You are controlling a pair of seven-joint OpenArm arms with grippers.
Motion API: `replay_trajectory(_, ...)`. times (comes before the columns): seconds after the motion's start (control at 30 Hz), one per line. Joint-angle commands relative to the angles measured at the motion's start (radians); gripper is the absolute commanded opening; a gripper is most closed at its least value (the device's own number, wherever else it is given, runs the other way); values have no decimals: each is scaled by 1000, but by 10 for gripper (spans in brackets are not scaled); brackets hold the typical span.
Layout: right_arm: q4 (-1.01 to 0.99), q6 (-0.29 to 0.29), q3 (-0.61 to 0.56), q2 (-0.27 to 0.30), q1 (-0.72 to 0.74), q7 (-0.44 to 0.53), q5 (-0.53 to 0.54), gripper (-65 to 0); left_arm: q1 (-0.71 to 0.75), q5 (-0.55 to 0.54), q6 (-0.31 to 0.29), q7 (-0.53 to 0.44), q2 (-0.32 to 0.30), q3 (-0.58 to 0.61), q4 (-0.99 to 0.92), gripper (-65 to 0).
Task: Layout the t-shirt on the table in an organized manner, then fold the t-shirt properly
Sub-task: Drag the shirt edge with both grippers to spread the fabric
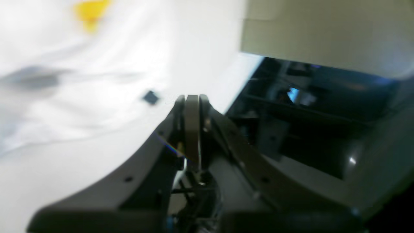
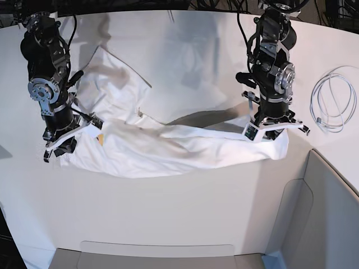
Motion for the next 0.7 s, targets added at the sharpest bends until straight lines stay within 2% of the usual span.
replay_trajectory(0.0,17,11,19,14,21,-2,-5,-650,-14,19,13,-10,-14,-19,20,-650)
replay_trajectory(0.13,14,11,11,59,6,-16,-3,-650,-13,19,13,-10,-29,-22,19,-650)
replay_trajectory(0.27,16,11,-24,89,-126,-33,73,-650,-11,19,13,-10,-26,-20,14,-650)
replay_trajectory(0.33,16,11,2,97,-216,-33,138,-650,-10,19,13,-9,-15,-20,6,-650)
replay_trajectory(0.43,16,11,52,146,-318,-32,190,-650,-10,19,13,-9,-4,-20,-7,-650)
replay_trajectory(0.47,17,11,72,163,-345,-30,218,-641,-10,19,13,-9,-4,-20,-11,-650)
replay_trajectory(0.57,20,11,158,215,-416,-28,304,-536,-10,19,13,-9,3,-20,-35,-650)
replay_trajectory(0.67,20,11,233,238,-437,-27,382,-488,-10,19,13,-9,6,-20,-50,-650)
